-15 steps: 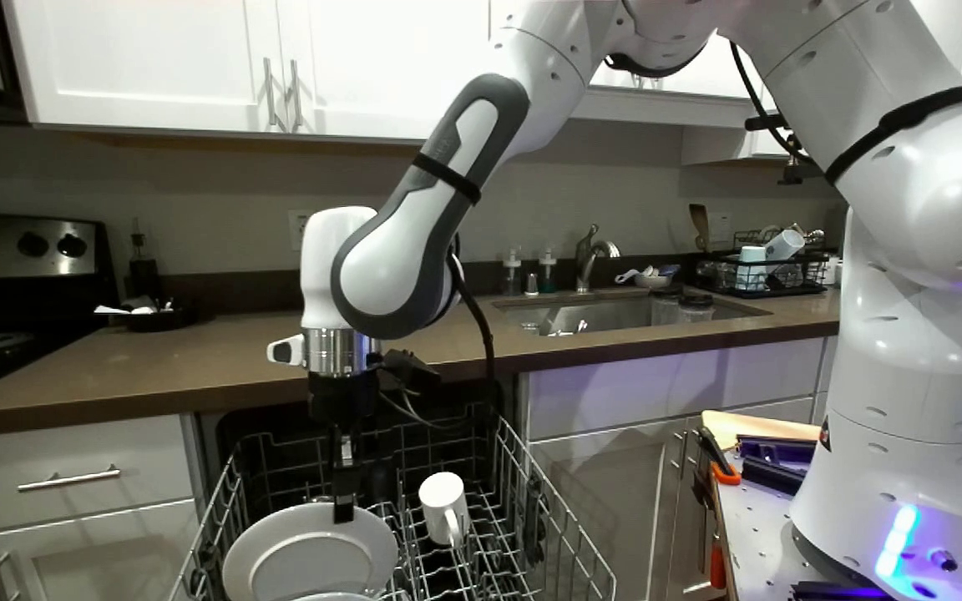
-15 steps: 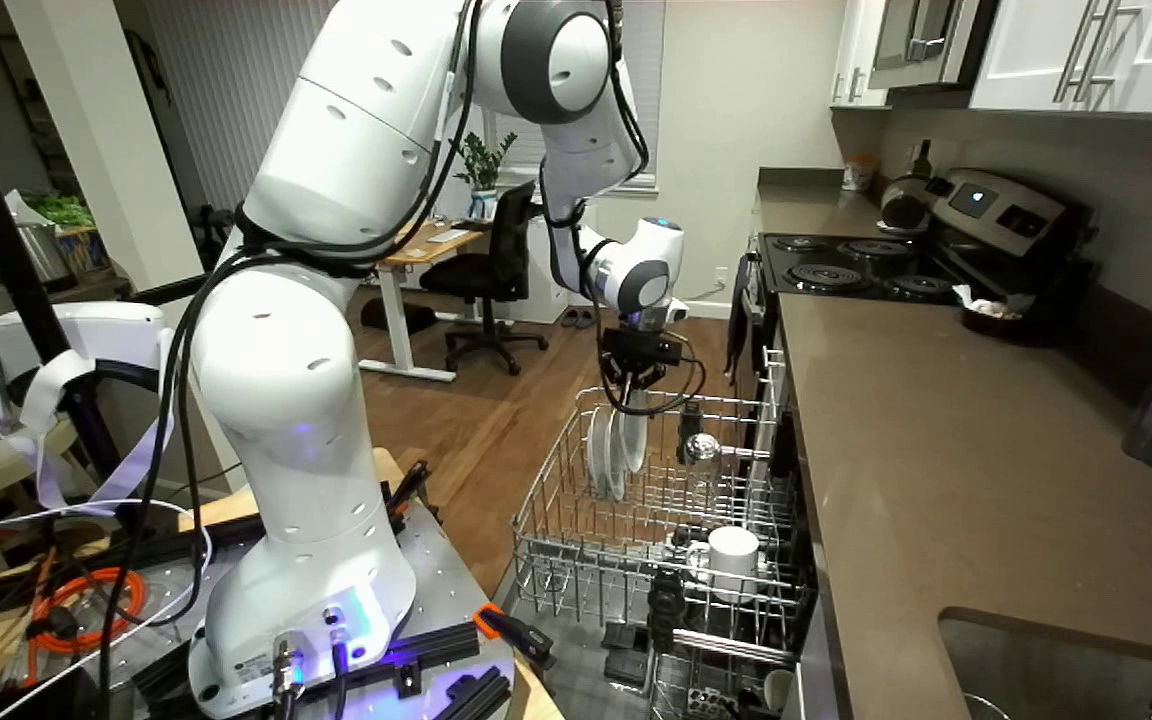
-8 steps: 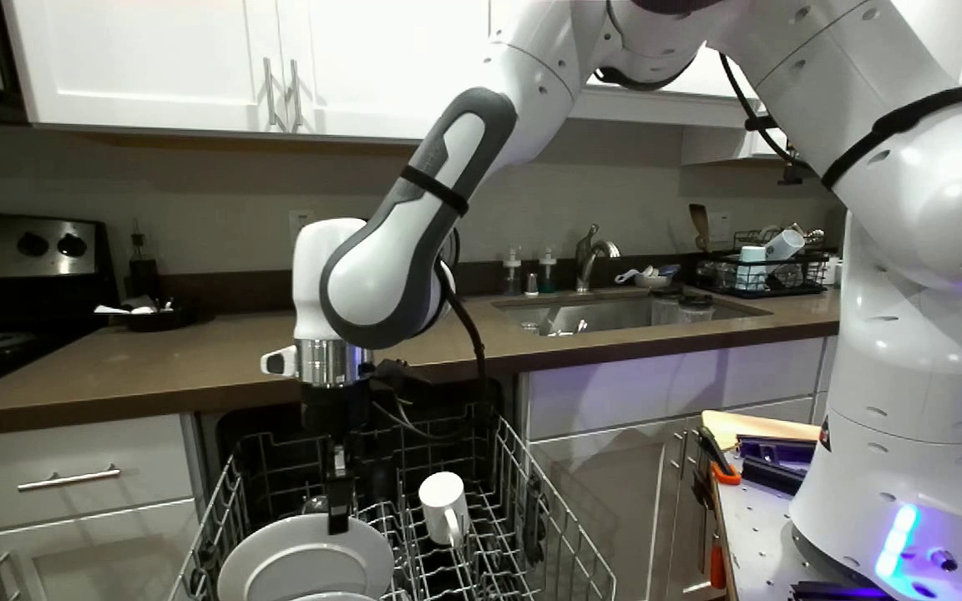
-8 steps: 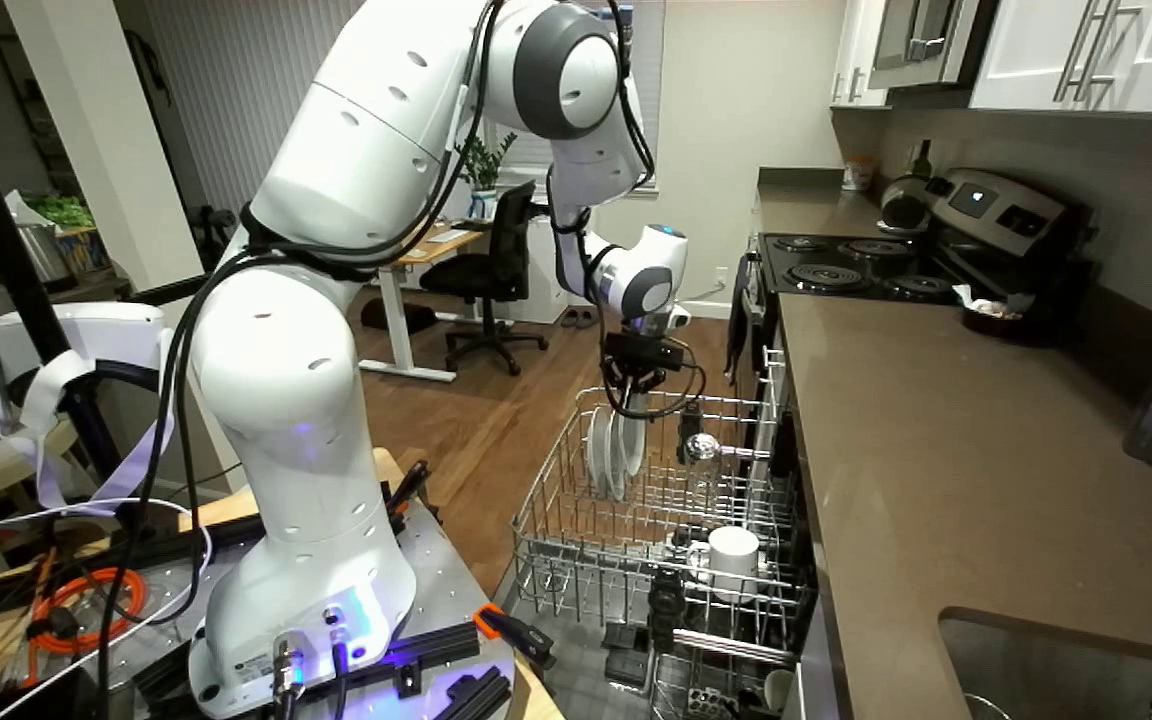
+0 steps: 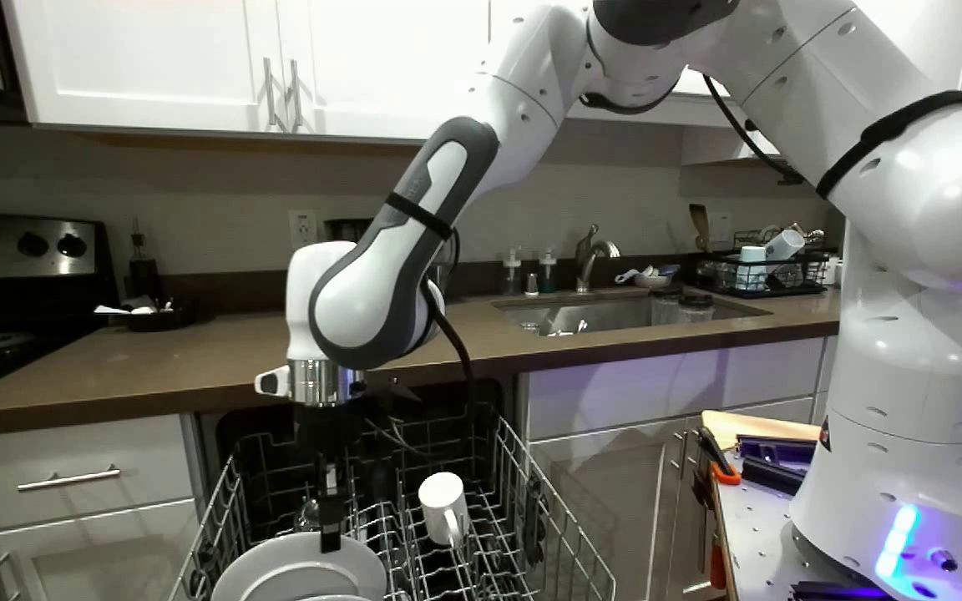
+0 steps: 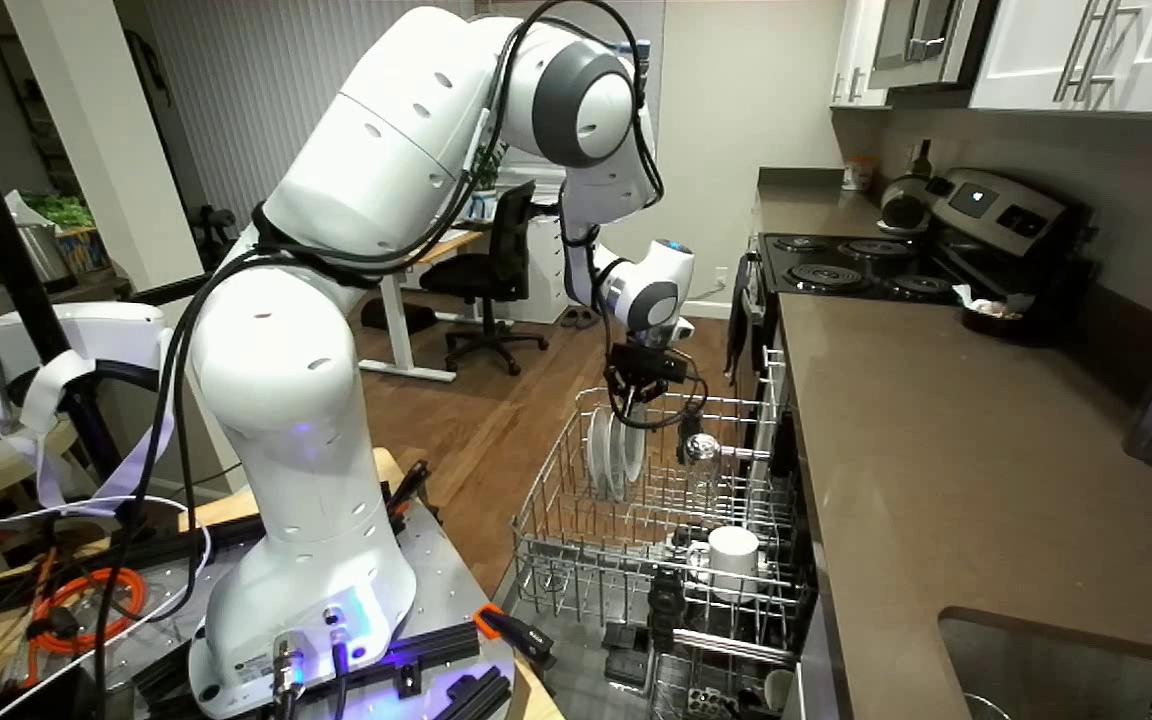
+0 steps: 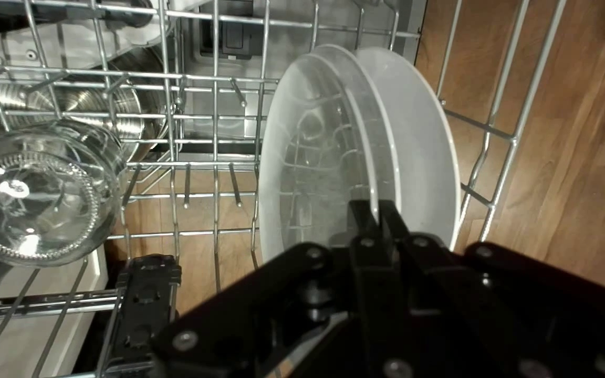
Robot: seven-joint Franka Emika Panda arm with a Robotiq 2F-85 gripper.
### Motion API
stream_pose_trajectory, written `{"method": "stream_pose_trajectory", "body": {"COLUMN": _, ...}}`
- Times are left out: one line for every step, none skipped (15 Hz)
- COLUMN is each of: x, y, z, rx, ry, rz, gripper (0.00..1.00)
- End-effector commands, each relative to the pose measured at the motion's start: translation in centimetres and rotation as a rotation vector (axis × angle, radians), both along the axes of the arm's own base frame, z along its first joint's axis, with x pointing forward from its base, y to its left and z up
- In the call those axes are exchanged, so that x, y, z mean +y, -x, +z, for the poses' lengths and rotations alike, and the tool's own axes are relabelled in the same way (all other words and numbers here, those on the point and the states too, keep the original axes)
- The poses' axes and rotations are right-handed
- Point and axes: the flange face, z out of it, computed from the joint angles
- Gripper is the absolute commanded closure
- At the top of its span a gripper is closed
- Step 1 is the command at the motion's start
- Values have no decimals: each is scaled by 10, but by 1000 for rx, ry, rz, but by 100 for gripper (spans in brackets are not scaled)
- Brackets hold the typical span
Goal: Place the white plate from the counter on the left side of the dishwasher
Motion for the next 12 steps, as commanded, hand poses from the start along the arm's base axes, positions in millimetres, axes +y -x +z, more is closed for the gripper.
{"method": "stream_pose_trajectory", "body": {"x": 3, "y": -7, "z": -4, "rx": 39, "ry": -30, "rz": 22, "gripper": 95}}
{"method": "stream_pose_trajectory", "body": {"x": 3, "y": -8, "z": -4, "rx": 46, "ry": -28, "rz": 23, "gripper": 95}}
{"method": "stream_pose_trajectory", "body": {"x": 2, "y": -9, "z": -4, "rx": 52, "ry": -26, "rz": 23, "gripper": 95}}
{"method": "stream_pose_trajectory", "body": {"x": 2, "y": -10, "z": -4, "rx": 55, "ry": -26, "rz": 23, "gripper": 95}}
{"method": "stream_pose_trajectory", "body": {"x": 2, "y": -11, "z": -2, "rx": 55, "ry": -24, "rz": 22, "gripper": 95}}
{"method": "stream_pose_trajectory", "body": {"x": 2, "y": -11, "z": 0, "rx": 52, "ry": -21, "rz": 21, "gripper": 95}}
{"method": "stream_pose_trajectory", "body": {"x": 2, "y": -11, "z": 3, "rx": 49, "ry": -18, "rz": 20, "gripper": 95}}
{"method": "stream_pose_trajectory", "body": {"x": 2, "y": -11, "z": 6, "rx": 46, "ry": -15, "rz": 19, "gripper": 95}}
{"method": "stream_pose_trajectory", "body": {"x": 3, "y": -10, "z": 8, "rx": 45, "ry": -10, "rz": 19, "gripper": 95}}
{"method": "stream_pose_trajectory", "body": {"x": 4, "y": -9, "z": 10, "rx": 43, "ry": -8, "rz": 19, "gripper": 95}}
{"method": "stream_pose_trajectory", "body": {"x": 4, "y": -8, "z": 12, "rx": 43, "ry": -5, "rz": 18, "gripper": 95}}
{"method": "stream_pose_trajectory", "body": {"x": 5, "y": -7, "z": 14, "rx": 41, "ry": -4, "rz": 18, "gripper": 95}}
